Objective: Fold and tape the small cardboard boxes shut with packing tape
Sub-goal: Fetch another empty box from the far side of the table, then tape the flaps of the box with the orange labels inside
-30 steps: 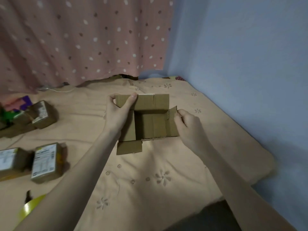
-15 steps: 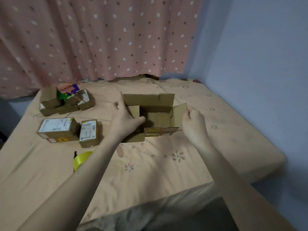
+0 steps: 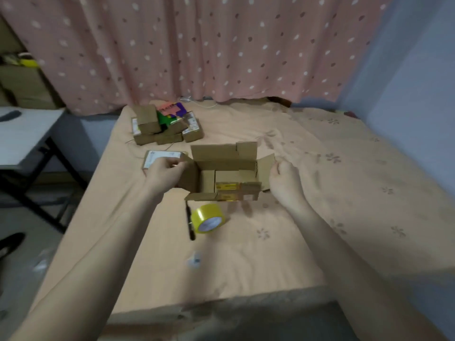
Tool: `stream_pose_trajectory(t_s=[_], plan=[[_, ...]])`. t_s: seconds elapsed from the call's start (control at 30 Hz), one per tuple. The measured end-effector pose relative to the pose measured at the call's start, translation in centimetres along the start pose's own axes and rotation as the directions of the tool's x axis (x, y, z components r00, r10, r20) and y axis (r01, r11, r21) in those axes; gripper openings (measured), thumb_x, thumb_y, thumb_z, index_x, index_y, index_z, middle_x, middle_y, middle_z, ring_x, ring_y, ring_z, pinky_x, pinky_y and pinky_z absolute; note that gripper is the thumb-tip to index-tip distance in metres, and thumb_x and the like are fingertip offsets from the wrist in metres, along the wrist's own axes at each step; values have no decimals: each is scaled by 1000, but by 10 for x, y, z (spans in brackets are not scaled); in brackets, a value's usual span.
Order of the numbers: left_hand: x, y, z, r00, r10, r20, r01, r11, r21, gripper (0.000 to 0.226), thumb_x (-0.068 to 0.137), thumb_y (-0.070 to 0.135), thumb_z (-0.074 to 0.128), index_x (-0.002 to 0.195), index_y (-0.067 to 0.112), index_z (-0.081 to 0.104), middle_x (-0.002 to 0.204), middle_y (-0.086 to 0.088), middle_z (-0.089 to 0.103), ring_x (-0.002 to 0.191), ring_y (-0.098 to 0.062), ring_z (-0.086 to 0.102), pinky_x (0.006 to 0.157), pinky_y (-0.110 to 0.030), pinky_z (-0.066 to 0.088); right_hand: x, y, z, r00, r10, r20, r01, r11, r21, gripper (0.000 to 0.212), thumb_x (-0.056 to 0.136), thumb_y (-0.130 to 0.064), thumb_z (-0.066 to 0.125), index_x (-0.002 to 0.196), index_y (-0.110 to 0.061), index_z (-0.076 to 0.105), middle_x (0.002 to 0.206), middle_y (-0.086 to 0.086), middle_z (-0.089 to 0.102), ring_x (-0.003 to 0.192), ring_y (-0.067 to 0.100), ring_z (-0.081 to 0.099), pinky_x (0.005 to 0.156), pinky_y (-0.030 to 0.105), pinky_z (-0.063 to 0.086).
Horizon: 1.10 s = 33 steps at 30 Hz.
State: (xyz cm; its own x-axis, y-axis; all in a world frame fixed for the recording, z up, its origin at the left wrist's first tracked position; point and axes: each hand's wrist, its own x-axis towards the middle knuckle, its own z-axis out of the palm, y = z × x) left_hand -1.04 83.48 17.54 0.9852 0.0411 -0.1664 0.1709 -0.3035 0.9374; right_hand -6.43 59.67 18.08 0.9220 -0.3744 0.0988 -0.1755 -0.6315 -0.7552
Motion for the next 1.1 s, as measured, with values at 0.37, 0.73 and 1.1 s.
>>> stream_pose_trajectory(t_s=[0.37, 0.73, 1.1], plan=[[64, -157, -130, 930, -261, -260, 262, 965, -31, 22, 92, 29, 59, 106, 13, 66, 100, -12, 62, 97, -30, 61, 86, -49, 54, -21, -20, 219, 860, 262, 438, -350, 927, 134, 31, 101, -28, 34, 119, -12, 54, 117, 11, 61, 107, 31, 59, 94, 43, 48], [73, -236, -111, 907, -371, -200, 373, 927, -27, 24, 95, 34, 54, 106, 16, 65, 109, -11, 63, 100, -28, 57, 95, -48, 48, -22, 36, 233, 851, 71, 520, 303, 742, -597, 75, 74, -8, 57, 144, -18, 31, 146, 1, 29, 139, 22, 16, 113, 44, 14], [64, -210, -80, 922, -363, -134, 362, 931, -33, 40, 93, 30, 55, 128, 10, 50, 132, -7, 50, 116, -21, 51, 93, -30, 44, -12, 54, 195, 925, 54, 375, 274, 589, -760, 42, 85, -21, 62, 122, -7, 48, 134, 12, 47, 132, 28, 35, 99, 34, 30]])
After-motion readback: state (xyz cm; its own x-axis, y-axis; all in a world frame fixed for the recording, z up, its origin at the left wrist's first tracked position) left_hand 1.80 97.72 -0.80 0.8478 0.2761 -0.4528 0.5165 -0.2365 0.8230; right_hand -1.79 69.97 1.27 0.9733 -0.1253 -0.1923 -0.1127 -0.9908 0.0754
